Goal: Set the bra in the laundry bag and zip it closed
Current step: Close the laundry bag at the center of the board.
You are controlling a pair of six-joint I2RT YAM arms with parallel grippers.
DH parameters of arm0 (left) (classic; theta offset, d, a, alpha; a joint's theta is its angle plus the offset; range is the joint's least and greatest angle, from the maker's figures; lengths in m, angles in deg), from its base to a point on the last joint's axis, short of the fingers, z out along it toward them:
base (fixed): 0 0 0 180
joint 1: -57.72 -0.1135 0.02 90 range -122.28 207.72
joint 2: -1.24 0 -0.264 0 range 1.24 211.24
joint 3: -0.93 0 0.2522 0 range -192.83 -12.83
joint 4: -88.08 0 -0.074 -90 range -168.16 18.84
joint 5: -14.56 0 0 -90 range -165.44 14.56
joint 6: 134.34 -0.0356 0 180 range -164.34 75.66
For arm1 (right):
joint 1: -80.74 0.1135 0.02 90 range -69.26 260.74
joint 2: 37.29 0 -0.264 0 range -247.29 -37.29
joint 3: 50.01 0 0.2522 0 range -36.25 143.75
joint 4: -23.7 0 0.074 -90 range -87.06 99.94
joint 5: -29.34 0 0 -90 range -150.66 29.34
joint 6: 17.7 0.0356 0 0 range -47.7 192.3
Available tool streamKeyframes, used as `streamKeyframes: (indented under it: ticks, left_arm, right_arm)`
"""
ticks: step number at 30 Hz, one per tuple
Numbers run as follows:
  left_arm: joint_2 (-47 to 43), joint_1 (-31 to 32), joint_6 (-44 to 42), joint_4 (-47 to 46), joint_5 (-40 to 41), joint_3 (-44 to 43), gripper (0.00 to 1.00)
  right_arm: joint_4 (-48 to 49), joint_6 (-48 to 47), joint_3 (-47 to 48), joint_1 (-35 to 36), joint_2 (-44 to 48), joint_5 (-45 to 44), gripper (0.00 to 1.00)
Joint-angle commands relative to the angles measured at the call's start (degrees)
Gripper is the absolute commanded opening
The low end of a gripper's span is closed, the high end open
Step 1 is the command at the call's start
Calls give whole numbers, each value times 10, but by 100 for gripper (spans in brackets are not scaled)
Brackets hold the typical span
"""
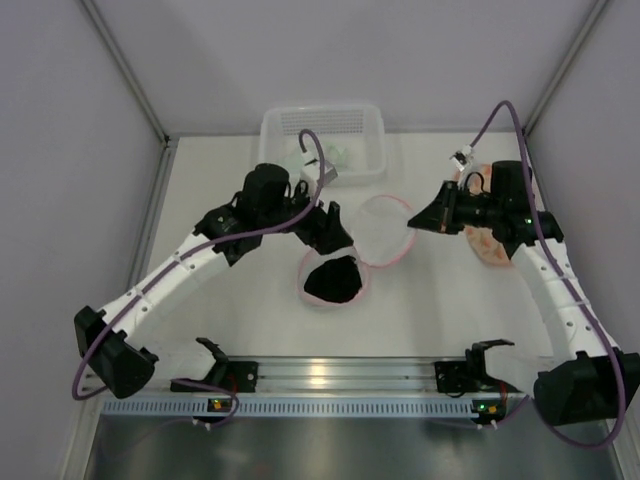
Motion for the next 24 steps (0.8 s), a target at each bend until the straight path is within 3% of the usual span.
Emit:
streamKeyframes:
  ticks: [1,4,8,17,24]
  left_arm:
    - [12,-61,80,14,-98,-33,82]
    - [33,-95,148,14,-162,-57,90]
    - [34,-107,224,13,-164,-69,95]
    - [29,-138,326,-16,-172,-43,98]
    - [32,-158,408,-55,-195,-5,98]
  right_arm:
    - [21,-44,38,43,13,-80,0]
    - [33,-83,55,105,19,-157,0]
    - [19,-151,92,189,12,-240,0]
    - [4,-267,115,332,-16,-329,0]
    - [11,-310,120,382,-29,-385,0]
